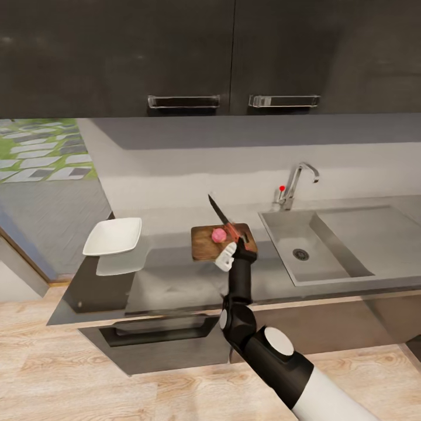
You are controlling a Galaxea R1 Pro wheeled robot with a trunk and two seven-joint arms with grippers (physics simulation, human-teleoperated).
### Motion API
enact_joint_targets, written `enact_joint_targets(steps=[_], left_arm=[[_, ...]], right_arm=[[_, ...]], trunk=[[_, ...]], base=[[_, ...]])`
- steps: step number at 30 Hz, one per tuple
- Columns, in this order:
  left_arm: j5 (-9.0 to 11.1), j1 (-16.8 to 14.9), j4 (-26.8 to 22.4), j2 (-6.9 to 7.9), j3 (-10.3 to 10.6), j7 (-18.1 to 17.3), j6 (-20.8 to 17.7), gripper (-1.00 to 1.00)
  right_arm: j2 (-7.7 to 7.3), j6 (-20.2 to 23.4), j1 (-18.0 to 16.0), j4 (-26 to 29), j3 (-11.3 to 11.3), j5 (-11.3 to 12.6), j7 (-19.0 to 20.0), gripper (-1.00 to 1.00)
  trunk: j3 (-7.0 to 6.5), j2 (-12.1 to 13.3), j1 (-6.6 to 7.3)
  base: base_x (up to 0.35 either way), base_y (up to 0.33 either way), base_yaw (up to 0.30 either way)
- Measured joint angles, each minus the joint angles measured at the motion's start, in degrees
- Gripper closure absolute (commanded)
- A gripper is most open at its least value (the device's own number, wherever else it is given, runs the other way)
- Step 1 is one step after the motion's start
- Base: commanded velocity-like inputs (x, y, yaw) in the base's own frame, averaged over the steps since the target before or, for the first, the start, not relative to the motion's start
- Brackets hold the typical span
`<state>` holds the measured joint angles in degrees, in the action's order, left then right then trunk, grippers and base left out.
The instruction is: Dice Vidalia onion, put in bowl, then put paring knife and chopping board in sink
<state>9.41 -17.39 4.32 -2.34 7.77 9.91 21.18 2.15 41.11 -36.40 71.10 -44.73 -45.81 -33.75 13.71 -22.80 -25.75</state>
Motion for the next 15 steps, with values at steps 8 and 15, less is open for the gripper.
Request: enact_joint_targets(steps=[8, 15], left_arm=[[0.00, 0.00, 0.00, -0.09, 0.00, 0.04, -0.12, -1.00], [0.00, 0.00, 0.00, -0.02, 0.00, 0.05, -0.13, -1.00]], right_arm=[[0.31, 0.31, 0.00, -1.05, 0.08, -14.53, 10.48, 1.00], [0.13, 0.31, 0.00, -1.02, 0.26, -16.74, 11.54, 1.00]], trunk=[[0.00, 0.00, 0.00], [0.00, 0.00, 0.00]], base=[[0.000, 0.000, 0.000], [0.000, 0.000, 0.000]])
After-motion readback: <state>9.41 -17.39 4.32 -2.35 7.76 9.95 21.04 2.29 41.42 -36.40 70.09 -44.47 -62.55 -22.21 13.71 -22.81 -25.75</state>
